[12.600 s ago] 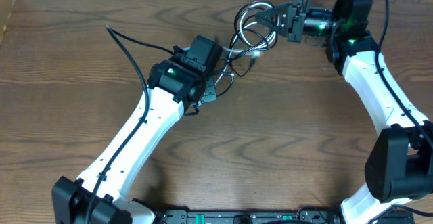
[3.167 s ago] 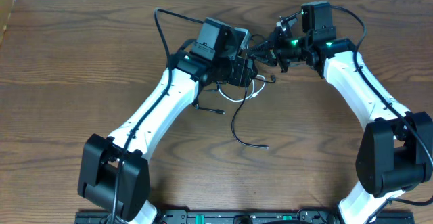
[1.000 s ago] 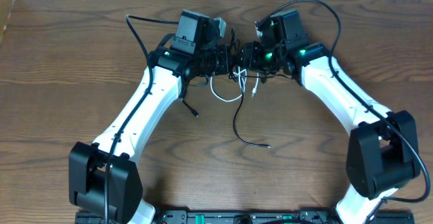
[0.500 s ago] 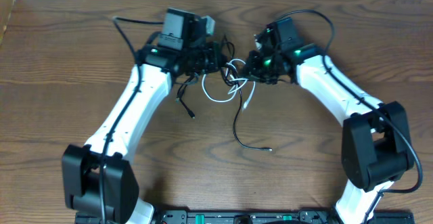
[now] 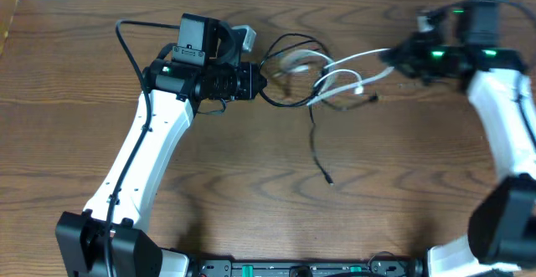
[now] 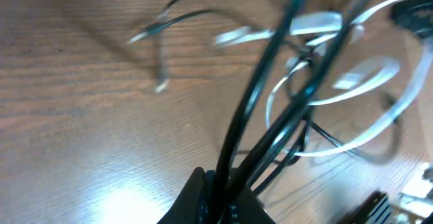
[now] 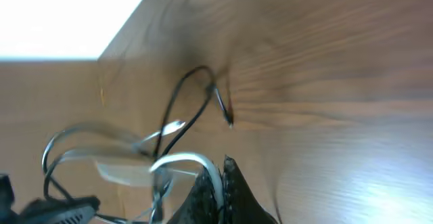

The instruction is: Untangle cables

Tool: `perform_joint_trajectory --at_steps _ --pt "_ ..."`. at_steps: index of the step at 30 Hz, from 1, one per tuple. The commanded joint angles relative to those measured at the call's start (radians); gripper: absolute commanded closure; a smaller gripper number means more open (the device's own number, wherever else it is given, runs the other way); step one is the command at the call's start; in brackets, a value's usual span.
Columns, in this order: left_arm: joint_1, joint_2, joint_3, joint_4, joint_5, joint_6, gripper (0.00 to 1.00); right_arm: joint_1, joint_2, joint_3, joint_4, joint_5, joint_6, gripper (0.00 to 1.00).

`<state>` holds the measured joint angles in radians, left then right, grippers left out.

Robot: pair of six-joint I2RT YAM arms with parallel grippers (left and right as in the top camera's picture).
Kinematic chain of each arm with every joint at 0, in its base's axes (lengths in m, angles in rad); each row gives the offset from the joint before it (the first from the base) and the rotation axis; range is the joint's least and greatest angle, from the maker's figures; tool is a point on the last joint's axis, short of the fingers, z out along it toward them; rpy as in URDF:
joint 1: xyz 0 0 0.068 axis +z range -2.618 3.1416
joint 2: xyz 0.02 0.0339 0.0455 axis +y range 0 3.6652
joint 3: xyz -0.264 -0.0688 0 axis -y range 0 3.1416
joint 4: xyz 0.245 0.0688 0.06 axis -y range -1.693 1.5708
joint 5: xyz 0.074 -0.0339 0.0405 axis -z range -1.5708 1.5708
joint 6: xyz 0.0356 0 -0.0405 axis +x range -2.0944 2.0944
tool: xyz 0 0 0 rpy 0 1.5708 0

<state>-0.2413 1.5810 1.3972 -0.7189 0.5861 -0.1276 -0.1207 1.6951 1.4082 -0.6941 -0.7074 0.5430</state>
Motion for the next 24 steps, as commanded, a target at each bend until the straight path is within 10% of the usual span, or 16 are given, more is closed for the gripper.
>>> perform_joint_trajectory --at_steps 1,10,19,21,24 --pt "0.006 -0.008 0.001 -0.010 0.005 0.106 0.93 -0.098 -0.018 0.010 -0.053 0.133 -0.045 0.99" --pt "0.006 -0.008 0.001 -0.014 -0.056 0.132 0.93 -0.249 -0.018 0.010 -0.178 0.530 -0.051 0.99" --pt "0.005 -0.011 0.008 0.022 -0.043 0.109 0.93 -0.244 -0.018 0.010 -0.187 0.526 -0.081 0.95" --pt "0.005 -0.017 0.014 0.022 -0.032 0.101 0.93 -0.244 -0.018 0.010 -0.186 0.403 -0.146 0.86" --pt "0.005 -0.040 0.023 0.040 0.077 0.100 0.93 -0.222 -0.018 0.010 -0.169 0.053 -0.374 0.39"
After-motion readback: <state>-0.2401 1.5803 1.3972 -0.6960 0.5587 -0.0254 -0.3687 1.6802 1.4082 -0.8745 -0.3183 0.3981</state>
